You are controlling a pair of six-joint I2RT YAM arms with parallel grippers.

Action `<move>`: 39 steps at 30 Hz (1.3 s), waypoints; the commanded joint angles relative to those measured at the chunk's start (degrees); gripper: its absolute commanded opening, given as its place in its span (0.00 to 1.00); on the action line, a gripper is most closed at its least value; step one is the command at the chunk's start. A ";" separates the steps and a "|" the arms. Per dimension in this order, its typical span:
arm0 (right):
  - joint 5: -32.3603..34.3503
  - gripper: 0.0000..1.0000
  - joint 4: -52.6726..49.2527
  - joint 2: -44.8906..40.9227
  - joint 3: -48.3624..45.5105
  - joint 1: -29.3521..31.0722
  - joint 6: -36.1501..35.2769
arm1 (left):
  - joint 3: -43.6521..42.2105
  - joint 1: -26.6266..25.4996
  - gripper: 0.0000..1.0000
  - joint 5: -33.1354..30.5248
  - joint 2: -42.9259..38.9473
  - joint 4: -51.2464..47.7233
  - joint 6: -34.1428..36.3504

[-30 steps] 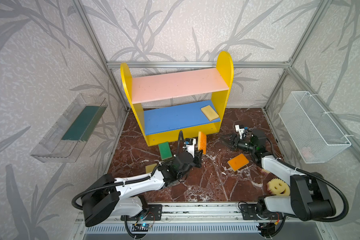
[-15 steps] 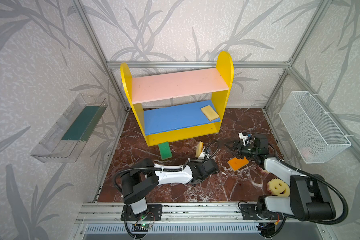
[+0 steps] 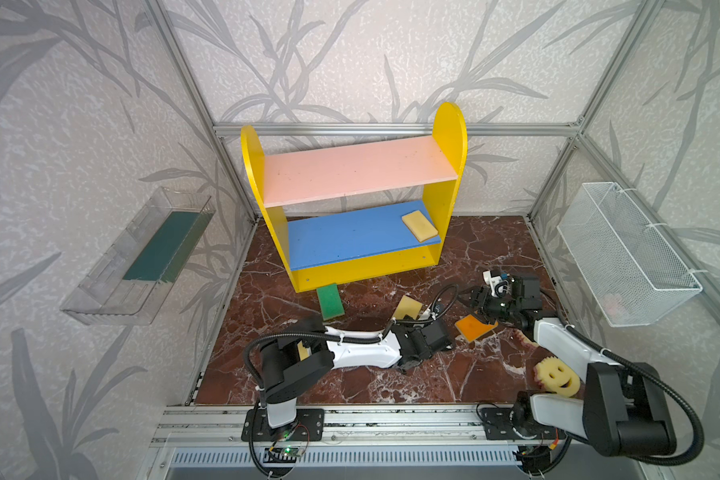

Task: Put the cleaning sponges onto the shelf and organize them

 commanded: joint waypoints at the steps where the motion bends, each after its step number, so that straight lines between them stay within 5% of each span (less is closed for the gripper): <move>1: 6.09 0.60 -7.45 -2.86 1.76 3.28 -3.39 | -4.21 3.85 0.70 6.16 -6.87 2.88 -3.81; 7: 12.38 0.32 -7.01 -3.34 1.27 10.87 -2.83 | -19.46 14.01 0.29 12.14 -19.02 12.82 -8.27; 12: 14.98 0.06 -4.65 3.58 4.20 16.29 -2.39 | -21.94 18.30 0.10 16.11 -20.31 13.75 -8.14; 20: 14.49 0.00 9.68 16.17 5.66 21.22 3.40 | -22.32 21.14 0.04 20.11 -14.22 20.03 -8.82; 39: 12.42 0.00 15.97 34.20 15.16 22.85 5.22 | -21.34 22.15 0.00 30.12 -5.14 27.03 -11.09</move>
